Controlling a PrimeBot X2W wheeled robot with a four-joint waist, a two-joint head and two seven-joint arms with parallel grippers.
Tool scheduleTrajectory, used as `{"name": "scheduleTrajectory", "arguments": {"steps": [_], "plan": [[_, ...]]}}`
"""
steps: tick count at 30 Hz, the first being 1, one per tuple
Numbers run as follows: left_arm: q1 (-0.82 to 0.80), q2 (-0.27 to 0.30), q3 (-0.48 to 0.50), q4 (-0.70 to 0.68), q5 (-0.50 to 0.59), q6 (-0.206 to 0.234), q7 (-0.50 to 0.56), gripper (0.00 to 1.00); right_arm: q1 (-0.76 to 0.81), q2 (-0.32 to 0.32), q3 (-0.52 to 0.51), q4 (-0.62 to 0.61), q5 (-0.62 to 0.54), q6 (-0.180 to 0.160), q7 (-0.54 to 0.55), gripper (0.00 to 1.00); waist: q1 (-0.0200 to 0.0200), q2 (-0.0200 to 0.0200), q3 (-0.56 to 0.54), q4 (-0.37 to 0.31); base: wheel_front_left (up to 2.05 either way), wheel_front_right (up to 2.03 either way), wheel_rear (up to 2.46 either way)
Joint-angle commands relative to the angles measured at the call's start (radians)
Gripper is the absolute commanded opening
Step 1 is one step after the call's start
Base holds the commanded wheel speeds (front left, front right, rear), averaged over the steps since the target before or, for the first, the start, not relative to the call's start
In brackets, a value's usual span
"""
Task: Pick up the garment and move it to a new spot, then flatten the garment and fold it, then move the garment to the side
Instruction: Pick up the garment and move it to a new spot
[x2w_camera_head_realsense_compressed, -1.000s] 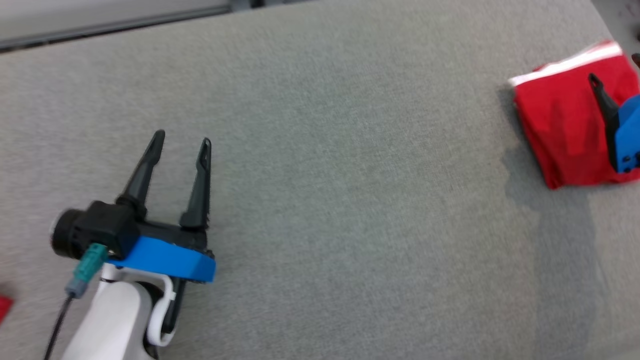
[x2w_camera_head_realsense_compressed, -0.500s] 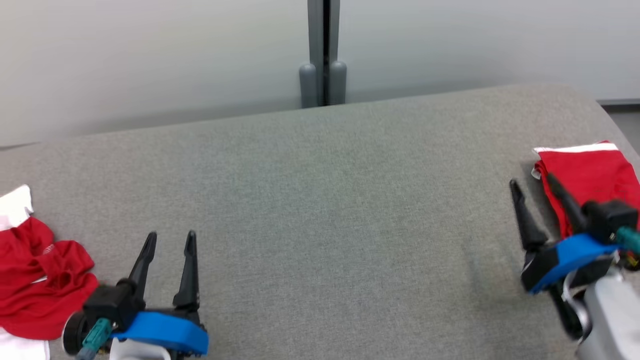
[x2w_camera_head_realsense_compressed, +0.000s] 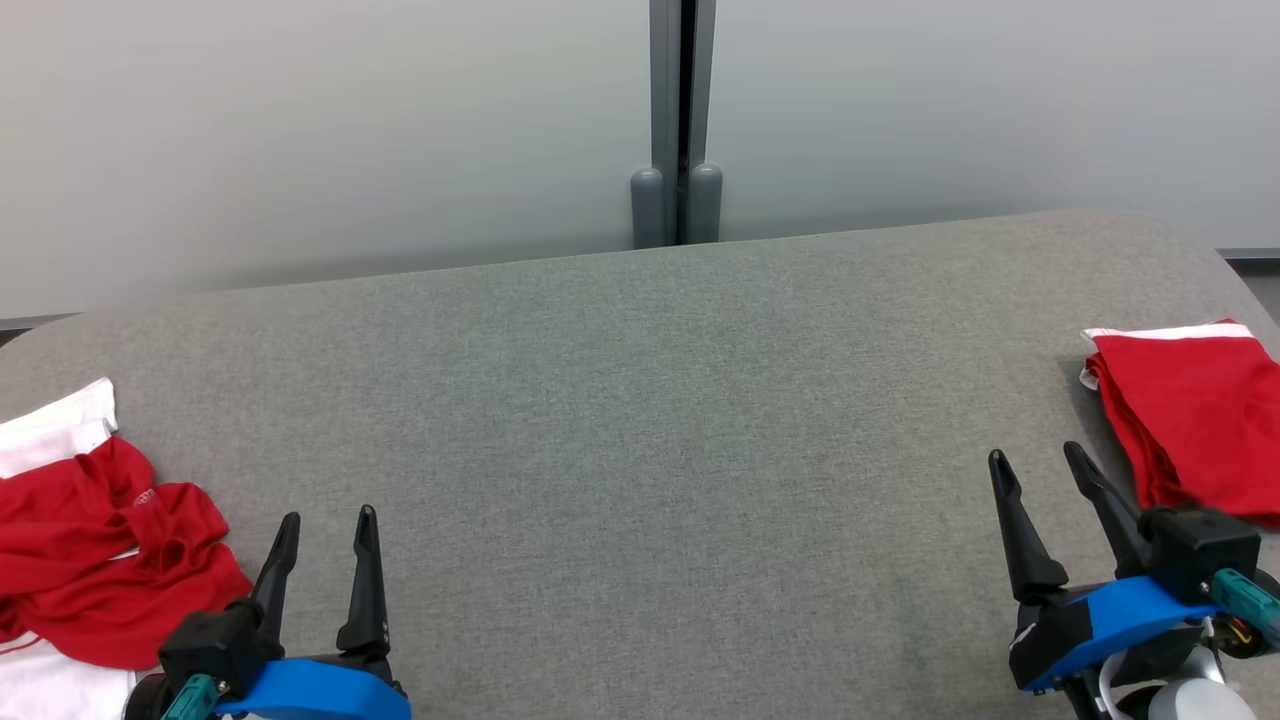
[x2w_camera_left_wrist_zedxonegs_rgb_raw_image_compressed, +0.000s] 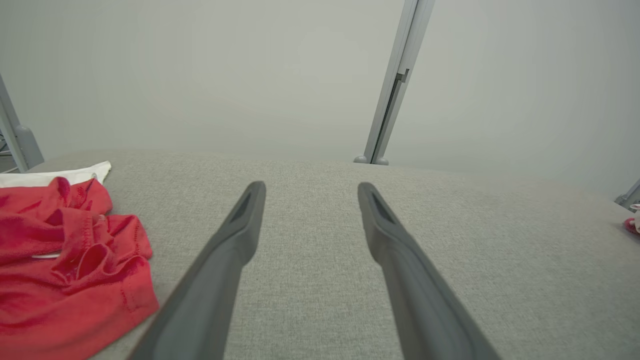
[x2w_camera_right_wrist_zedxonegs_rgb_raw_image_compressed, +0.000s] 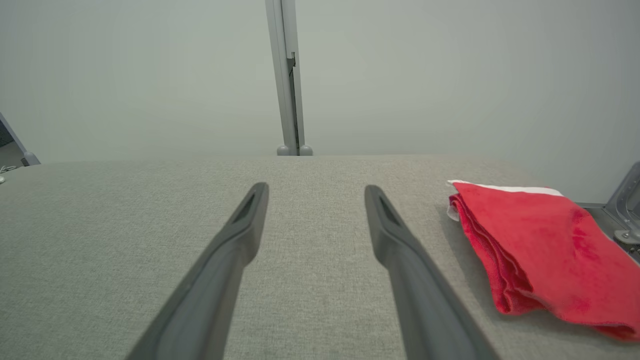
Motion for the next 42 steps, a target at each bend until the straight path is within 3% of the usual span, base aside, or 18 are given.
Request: {"name": "scheduleTrajectory", "arguments": {"steps": [1, 10, 23, 29, 42], "plan": [[-0.004, -0.004, 0.008, 0.001, 0.008, -0.005, -0.004, 1.0, 0.019, 0.007, -0.005, -0.016, -0.006, 0.0, 0.007, 1.0, 0.0001, 0.0, 0.0, 0.003, 0.0, 0.0, 0.0], [-0.015, -0.019, 0.023, 0.01, 0.025, -0.02, -0.005, 1.0, 0.049, 0.012, -0.015, -0.055, -0.022, 0.0, 0.034, 1.0, 0.0001, 0.0, 0.003, 0.063, 0.0, 0.0, 0.0], [-0.003, -0.014, 0.051, 0.02, 0.042, -0.03, -0.005, 1.0, 0.035, -0.004, 0.023, -0.018, -0.038, 0.0, 0.005, 1.0, 0.0001, 0.0, 0.009, 0.346, 0.0, 0.0, 0.0], [0.016, -0.015, 0.058, 0.01, 0.042, -0.023, -0.005, 1.0, 0.015, -0.007, 0.051, 0.017, -0.029, 0.0, -0.012, 1.0, 0.0001, 0.0, 0.008, 0.443, 0.0, 0.0, 0.0], [0.004, -0.029, 0.075, 0.001, 0.026, -0.031, -0.005, 1.0, 0.009, -0.022, 0.052, 0.037, -0.03, 0.0, -0.022, 1.0, 0.0001, 0.0, 0.03, 0.504, 0.0, 0.0, 0.0]]}}
